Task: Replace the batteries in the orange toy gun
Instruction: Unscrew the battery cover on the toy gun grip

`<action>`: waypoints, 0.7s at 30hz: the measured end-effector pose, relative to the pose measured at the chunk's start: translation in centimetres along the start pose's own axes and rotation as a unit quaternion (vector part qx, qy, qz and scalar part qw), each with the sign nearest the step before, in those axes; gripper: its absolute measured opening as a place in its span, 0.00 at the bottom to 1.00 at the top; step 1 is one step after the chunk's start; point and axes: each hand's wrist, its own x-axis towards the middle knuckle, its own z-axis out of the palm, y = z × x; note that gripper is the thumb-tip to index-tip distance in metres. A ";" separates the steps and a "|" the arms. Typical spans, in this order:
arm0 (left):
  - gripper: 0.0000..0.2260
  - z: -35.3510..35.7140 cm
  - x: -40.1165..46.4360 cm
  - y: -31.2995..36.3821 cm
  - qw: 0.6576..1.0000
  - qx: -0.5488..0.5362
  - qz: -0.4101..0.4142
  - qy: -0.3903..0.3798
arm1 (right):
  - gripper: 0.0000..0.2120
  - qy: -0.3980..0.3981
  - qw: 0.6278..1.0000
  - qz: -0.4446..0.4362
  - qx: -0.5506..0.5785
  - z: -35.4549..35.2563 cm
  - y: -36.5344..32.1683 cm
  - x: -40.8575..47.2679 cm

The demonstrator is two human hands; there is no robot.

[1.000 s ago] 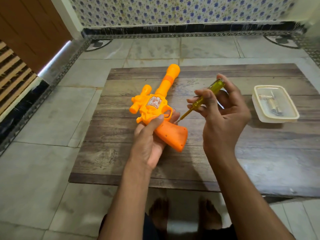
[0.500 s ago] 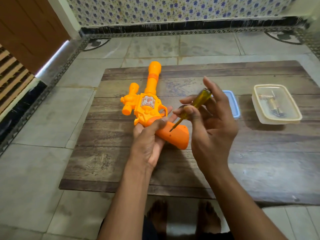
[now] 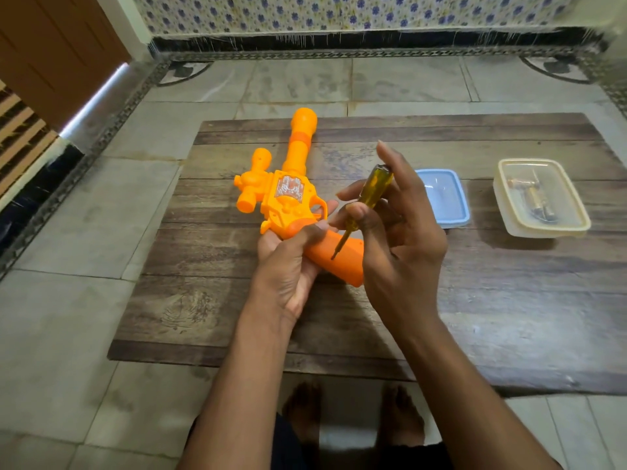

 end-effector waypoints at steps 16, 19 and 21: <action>0.23 -1.2 0.2 0.4 0.999 -0.001 0.030 -0.040 | 0.19 -0.074 0.995 -0.057 -0.017 -0.1 -0.2 0.3; 0.25 -1.4 0.5 0.1 0.999 0.022 0.021 -0.011 | 0.17 -0.029 0.997 -0.051 -0.057 -0.3 0.2 0.2; 0.25 -1.5 0.8 0.1 0.999 0.028 0.022 0.000 | 0.15 -0.032 0.998 -0.042 -0.039 -0.2 0.3 0.2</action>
